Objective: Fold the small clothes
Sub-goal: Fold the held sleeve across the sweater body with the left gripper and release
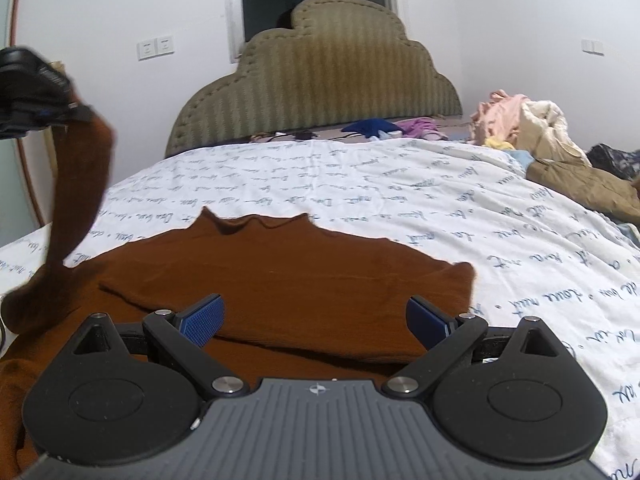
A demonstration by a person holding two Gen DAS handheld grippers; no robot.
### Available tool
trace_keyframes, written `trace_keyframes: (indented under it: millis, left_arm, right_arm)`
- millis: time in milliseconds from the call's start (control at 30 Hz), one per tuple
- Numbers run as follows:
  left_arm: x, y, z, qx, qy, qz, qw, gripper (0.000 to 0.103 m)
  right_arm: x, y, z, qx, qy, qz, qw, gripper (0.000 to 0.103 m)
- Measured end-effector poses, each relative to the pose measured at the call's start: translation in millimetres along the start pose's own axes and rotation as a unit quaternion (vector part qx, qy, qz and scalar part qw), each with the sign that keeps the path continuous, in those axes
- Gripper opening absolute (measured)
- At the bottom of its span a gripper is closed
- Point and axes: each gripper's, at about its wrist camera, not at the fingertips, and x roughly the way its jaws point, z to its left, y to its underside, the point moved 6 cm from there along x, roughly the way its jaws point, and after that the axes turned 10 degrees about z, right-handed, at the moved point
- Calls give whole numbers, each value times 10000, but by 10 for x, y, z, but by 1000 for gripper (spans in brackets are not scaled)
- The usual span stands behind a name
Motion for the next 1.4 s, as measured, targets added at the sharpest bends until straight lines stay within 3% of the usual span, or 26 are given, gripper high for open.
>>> trace_keyframes:
  millis: [367,700,1033,1200,1400]
  left_arm:
    - [369,287,-953,611,818,633,9928,6]
    - [573,579,-1606,1036,1141,986,9831,6]
    - [728,839,-1930,1194,1351,1323,9747,6]
    - [816,992,-2018,1406,1441,1587,9666,6]
    - [929,1135,-2001,1259,1550,1913,9610,7]
  right_arm:
    - [0,65,-389,133,580,-31,9982,96]
    - [47,83,-914,589,964,-32,9936,96]
    - [138,126,-1179,659,1346,22,9887,96]
    - [291,135,-1431,786,1556,126,9846,96]
    - [467,127,-1692,915,1766,179,9799,101]
